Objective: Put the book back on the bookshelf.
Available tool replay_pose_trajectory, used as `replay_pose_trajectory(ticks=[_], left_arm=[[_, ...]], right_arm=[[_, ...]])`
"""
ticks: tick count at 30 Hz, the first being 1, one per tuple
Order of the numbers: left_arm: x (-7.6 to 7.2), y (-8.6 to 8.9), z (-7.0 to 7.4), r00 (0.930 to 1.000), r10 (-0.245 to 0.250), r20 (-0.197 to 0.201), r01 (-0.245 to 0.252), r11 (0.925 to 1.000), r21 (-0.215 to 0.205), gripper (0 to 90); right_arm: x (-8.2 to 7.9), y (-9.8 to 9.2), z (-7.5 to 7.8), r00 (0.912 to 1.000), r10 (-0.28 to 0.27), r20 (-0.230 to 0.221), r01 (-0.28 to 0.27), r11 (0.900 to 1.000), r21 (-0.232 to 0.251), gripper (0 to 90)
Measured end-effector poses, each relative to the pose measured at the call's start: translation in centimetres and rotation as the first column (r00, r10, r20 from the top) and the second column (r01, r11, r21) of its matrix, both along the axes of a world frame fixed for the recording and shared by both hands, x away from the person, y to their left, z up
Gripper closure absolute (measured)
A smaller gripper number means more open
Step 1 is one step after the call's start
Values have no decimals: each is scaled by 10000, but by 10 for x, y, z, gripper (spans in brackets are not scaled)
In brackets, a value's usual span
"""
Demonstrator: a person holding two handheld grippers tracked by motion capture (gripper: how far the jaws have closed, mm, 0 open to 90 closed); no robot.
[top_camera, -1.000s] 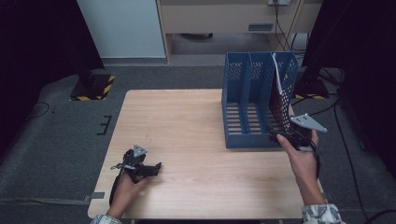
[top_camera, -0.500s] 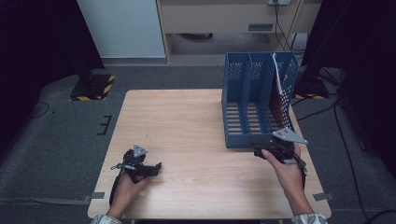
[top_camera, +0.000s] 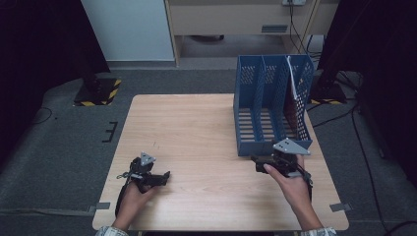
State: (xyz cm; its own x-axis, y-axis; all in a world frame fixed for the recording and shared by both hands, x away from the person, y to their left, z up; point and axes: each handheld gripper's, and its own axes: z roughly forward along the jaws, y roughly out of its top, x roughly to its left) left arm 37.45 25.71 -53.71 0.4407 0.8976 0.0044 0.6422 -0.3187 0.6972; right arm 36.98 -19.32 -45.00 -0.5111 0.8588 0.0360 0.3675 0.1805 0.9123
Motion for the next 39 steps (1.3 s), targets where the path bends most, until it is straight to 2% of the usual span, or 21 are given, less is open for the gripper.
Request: replay_pose_trajectory(ticks=[5, 13, 22, 31, 39], left_arm=[[0, 0, 0, 10000, 1, -2, -1, 10000, -5, 0], [0, 0, 0, 10000, -4, -3, 4, 10000, -6, 0], [0, 0, 0, 10000, -9, -1, 9, 10000, -6, 0], [0, 0, 0, 10000, -8, -2, 8, 10000, -6, 0], [0, 0, 0, 10000, -13, 0, 13, 10000, -9, 0]], right_arm=[[-7, 9, -5, 9989, 452, -118, -454, 9988, -162, 66], [-13, 20, -10, 9958, 879, -266, -886, 9958, -246, 66], [-17, 37, -17, 9855, 1621, -504, -1642, 9855, -417, 66], [-19, 51, -24, 9775, 1969, -761, -2020, 9771, -664, 66], [-19, 70, -38, 9635, 2406, -1173, -2525, 9625, -991, 66]])
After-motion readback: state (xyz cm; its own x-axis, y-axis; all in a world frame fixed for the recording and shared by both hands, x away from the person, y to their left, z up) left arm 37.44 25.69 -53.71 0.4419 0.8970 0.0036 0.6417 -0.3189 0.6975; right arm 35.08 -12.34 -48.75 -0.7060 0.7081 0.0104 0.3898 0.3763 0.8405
